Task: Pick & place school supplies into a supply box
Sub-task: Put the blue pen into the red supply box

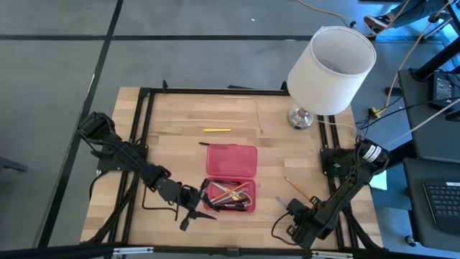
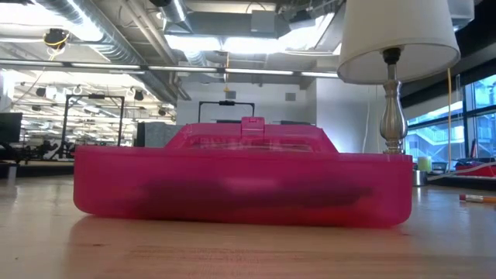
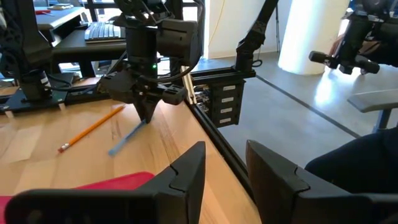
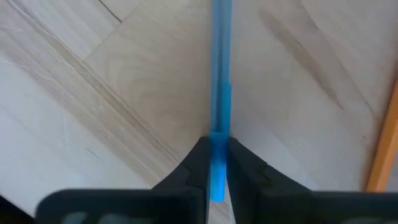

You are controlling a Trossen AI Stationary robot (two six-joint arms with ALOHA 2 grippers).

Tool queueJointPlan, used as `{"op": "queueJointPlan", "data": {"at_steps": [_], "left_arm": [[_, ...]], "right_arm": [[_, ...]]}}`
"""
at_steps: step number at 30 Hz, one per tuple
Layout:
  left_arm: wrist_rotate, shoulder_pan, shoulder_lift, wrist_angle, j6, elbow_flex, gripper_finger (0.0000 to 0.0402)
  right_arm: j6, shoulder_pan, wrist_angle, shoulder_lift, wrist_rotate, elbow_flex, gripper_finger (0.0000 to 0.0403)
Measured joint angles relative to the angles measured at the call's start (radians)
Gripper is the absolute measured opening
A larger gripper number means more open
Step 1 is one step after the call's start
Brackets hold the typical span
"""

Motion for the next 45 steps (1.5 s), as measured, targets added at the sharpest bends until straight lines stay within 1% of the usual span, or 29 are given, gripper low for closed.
{"op": "queueJointPlan", "data": {"at_steps": [4,7,9,11,14,16,18,20,24,27,31,36,41,45], "left_arm": [[0.000,0.000,0.000,0.000,0.000,0.000,0.0111],[0.000,0.000,0.000,0.000,0.000,0.000,0.0110],[0.000,0.000,0.000,0.000,0.000,0.000,0.0108],[0.000,0.000,0.000,0.000,0.000,0.000,0.0107],[-0.002,0.000,0.000,0.000,0.000,0.000,0.0109],[-0.003,0.000,0.000,0.000,0.000,0.000,0.0111],[-0.003,0.000,0.000,0.000,0.000,0.000,0.0111],[-0.003,0.000,0.000,0.000,0.000,0.000,0.0110],[-0.003,0.000,0.000,0.000,0.000,0.000,0.0107],[-0.003,0.000,0.000,0.000,0.000,0.000,0.0109],[-0.003,0.000,0.000,0.000,0.000,0.000,0.0111],[-0.003,0.000,0.000,0.000,0.000,0.000,0.0108],[-0.007,0.000,0.000,0.000,0.000,0.000,0.0109],[-0.007,0.000,0.000,0.000,0.000,0.000,0.0111]], "right_arm": [[-0.005,-0.001,-0.086,0.006,0.010,0.065,0.0048],[-0.014,-0.001,-0.134,0.004,0.074,0.133,0.0049],[-0.050,-0.001,-0.175,0.003,0.148,0.176,0.0045],[-0.091,-0.002,-0.184,0.003,0.253,0.218,0.0042],[-0.198,-0.021,-0.189,0.002,0.396,0.266,0.0042],[-0.272,-0.049,-0.172,0.001,0.460,0.291,0.0045],[-0.361,-0.084,-0.145,0.001,0.492,0.306,0.0047],[-0.461,-0.124,-0.090,0.001,0.488,0.308,0.0047],[-0.649,-0.206,0.037,0.001,0.447,0.294,0.0046],[-0.731,-0.264,0.110,0.001,0.411,0.283,0.0046],[-0.788,-0.324,0.181,0.002,0.398,0.271,0.0046],[-0.840,-0.375,0.264,0.040,0.338,0.271,0.0046],[-0.893,-0.401,0.324,0.107,0.271,0.271,0.0046],[-0.895,-0.407,0.319,0.146,0.253,0.271,0.0046]]}}
